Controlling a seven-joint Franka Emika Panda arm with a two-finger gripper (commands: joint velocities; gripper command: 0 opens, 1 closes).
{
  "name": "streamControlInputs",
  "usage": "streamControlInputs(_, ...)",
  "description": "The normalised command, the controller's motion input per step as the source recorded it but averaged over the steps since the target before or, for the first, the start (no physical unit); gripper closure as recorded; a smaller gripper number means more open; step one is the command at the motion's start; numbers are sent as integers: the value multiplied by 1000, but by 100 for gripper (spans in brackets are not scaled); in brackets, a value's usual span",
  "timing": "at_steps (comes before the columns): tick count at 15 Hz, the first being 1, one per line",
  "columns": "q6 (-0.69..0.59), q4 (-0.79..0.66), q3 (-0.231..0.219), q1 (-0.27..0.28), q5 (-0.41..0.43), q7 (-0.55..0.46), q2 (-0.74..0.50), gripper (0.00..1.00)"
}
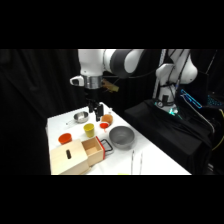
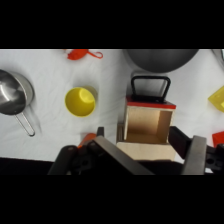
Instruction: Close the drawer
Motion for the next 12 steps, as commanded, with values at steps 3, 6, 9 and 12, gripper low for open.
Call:
streamControlInputs(3,52,79,11,-14,-7,94,99,0)
streamControlInputs(6,156,49,8,7,-18,165,123,0)
streamControlInputs(9,197,48,7,16,25,168,138,0)
streamControlInputs(12,179,36,0,29,43,155,108,0)
